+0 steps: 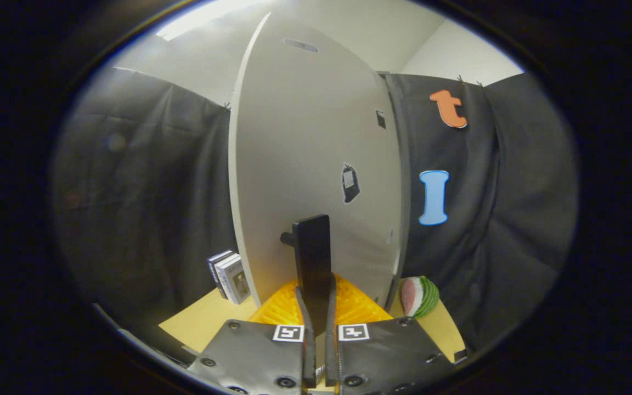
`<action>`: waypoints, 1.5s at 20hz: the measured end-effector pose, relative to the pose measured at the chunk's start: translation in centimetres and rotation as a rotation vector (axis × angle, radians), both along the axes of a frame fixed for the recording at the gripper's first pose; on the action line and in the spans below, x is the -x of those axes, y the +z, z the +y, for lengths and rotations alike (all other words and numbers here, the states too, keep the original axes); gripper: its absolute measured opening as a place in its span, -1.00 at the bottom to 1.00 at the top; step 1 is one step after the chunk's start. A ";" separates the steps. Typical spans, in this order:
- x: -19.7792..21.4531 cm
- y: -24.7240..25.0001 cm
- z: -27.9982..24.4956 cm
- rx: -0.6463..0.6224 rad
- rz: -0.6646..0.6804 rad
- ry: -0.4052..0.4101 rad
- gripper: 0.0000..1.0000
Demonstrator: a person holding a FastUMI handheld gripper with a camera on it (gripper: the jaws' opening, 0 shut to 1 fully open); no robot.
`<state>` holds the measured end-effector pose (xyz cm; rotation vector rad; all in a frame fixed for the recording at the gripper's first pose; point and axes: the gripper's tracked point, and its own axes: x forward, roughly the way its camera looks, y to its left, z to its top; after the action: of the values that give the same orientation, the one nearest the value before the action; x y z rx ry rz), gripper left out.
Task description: Open the shoe cabinet door, grab the shoes and put them into the shoe cabinet, then close the shoe cabinet door.
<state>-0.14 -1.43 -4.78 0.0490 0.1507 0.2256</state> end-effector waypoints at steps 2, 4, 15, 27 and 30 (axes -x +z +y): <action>0.4 0.1 -2.0 0.006 -0.006 -0.039 -0.84; 0.7 0.1 -3.5 0.009 -0.007 -0.071 -0.85; 0.2 0.1 -13.5 0.013 -0.012 -0.154 -0.94; 3.3 0.6 -17.0 -0.003 -0.026 -0.119 -0.95; 5.9 1.1 -16.1 -0.019 -0.027 -0.123 -0.95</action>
<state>-6.06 -17.52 -3.71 0.0741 0.1184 0.1045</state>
